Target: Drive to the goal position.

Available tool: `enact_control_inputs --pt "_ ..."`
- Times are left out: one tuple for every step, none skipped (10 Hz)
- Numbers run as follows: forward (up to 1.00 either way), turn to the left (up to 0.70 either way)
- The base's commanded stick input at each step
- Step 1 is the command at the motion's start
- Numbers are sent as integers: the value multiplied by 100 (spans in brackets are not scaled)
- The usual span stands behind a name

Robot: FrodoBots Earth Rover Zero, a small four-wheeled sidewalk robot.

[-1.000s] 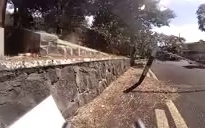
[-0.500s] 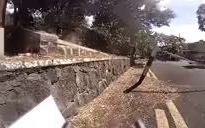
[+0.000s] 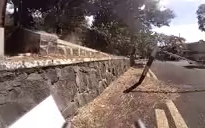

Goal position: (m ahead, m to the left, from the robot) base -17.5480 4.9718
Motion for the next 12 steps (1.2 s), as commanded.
enact_control_inputs --pt "0 -70" --pt "0 -70" --pt "0 -70" --pt "0 -70" --pt "0 -70" --pt "0 -70" --pt "0 -70" --pt "0 -70" --pt "0 -70" --pt "0 -70" --pt "0 -70" --pt "0 -70"
